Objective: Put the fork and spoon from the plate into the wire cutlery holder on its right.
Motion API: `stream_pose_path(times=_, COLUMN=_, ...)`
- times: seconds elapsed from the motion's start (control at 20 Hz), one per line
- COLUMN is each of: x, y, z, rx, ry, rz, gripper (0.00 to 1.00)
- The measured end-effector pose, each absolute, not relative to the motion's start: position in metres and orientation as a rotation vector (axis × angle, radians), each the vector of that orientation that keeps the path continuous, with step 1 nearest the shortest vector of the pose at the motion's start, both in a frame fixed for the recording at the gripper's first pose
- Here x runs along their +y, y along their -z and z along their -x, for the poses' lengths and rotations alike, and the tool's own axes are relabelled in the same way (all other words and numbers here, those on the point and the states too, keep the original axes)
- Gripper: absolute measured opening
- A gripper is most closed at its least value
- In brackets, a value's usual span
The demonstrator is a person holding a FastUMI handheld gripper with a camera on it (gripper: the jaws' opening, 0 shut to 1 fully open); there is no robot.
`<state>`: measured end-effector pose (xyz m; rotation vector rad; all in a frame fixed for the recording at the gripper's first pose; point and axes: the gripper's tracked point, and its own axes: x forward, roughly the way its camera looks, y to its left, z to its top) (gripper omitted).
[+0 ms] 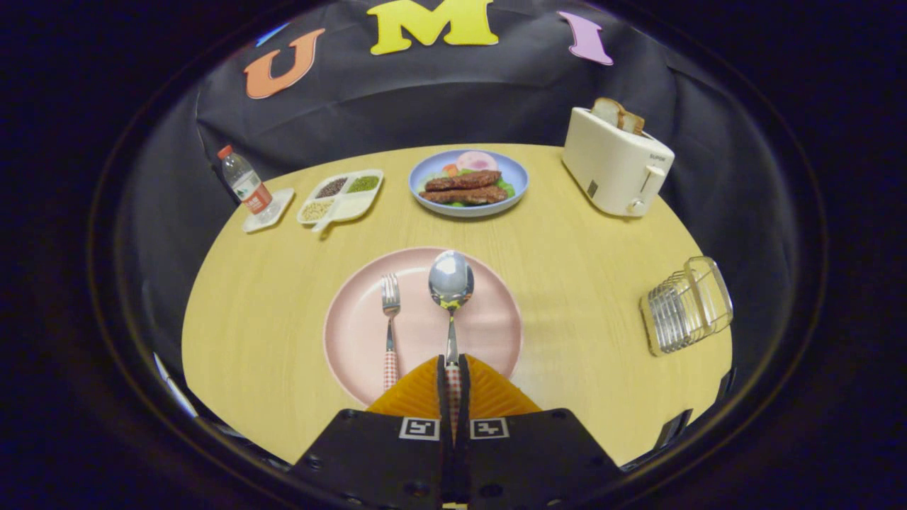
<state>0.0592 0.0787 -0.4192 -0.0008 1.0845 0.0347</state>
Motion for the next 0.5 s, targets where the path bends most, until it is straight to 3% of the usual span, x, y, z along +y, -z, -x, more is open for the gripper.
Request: stream_pose_path(times=0.5, x=-0.045, y=0.314, z=-0.06, rx=1.094, ry=0.017, rz=0.05, gripper=0.01)
